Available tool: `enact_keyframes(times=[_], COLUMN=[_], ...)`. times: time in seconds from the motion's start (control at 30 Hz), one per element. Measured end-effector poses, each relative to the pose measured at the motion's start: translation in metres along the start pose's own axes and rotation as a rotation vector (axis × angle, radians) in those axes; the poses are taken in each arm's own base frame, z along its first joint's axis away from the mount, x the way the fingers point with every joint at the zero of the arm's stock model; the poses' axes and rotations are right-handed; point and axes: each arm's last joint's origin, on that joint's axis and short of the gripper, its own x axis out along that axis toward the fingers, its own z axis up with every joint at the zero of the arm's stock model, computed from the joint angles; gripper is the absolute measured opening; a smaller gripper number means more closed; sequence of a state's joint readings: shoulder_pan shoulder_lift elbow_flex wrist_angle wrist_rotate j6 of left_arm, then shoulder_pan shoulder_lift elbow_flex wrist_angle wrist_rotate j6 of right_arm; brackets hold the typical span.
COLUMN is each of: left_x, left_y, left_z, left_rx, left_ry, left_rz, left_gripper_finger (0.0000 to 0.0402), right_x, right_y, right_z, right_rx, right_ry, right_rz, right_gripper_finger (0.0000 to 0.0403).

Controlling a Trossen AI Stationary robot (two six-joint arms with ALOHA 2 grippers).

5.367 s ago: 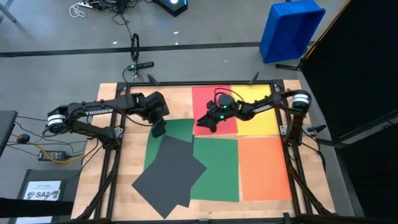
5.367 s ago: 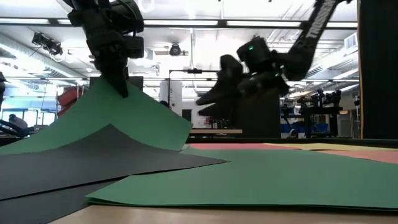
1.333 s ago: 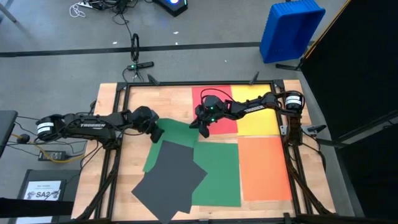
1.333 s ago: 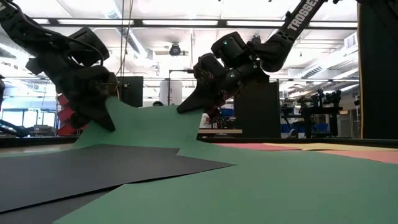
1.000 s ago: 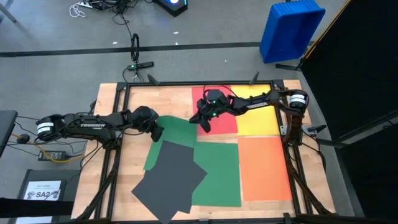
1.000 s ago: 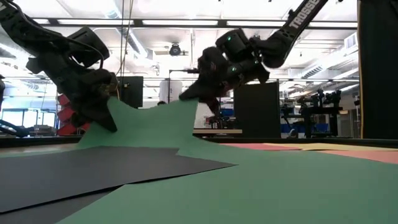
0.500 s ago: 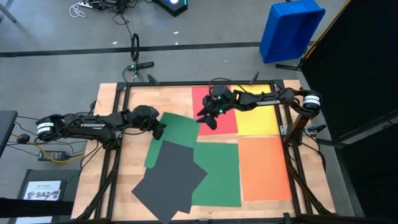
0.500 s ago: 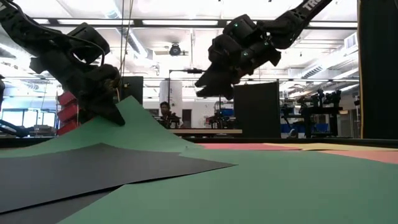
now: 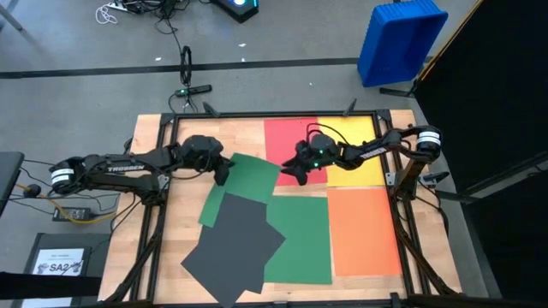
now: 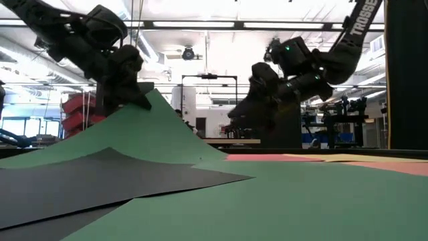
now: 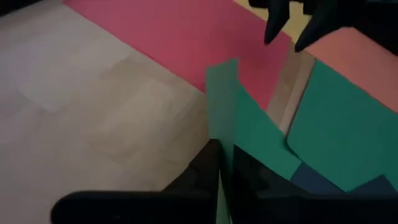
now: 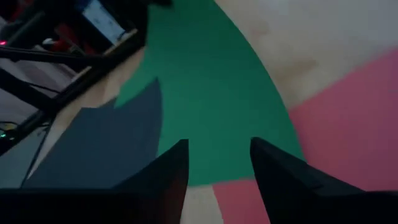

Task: Organize paper
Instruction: Stack the green colored paper on top of the green colored papers

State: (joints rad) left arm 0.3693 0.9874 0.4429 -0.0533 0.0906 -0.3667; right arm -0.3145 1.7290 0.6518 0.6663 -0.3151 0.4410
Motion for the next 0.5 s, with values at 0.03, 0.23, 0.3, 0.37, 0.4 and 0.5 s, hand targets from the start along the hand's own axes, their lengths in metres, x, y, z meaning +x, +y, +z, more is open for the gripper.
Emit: enact_keyframes(times=[0.03,0.23,0.3,0.37,0.4,0.5], left_x=[-0.001,-0.001,-0.001,-0.001,-0.001,-0.001], left_y=[0.000,-0.001,-0.001,-0.002,-0.002,-0.004], left_z=[0.002,0.004,0.003,0.004,0.003,0.003], left_rx=[0.001,0.009,-0.002,-0.002,-0.002,0.000], left_ry=[0.004,0.015,0.027,0.027,0.031,0.041], left_rz=[0.005,-0.023,-0.028,-0.048,-0.058,-0.078], left_gripper_finger=[0.0000,0.0000,0.0000,0.0000,0.0000,0.0000], right_x=[-0.001,0.002,0.003,0.004,0.004,0.008], right_y=[-0.001,0.006,0.008,0.008,0.007,0.001], right_z=[-0.003,-0.013,-0.014,-0.013,-0.010,0.017], right_rx=[0.007,0.023,0.006,-0.036,-0.056,-0.055], right_ry=[0.009,0.060,0.062,0.052,0.045,0.037], right_rz=[-0.013,-0.026,-0.028,-0.049,-0.055,-0.041], right_gripper_finger=[0.0156,0.0206,0.0224,0.0238,0.0243,0.0247])
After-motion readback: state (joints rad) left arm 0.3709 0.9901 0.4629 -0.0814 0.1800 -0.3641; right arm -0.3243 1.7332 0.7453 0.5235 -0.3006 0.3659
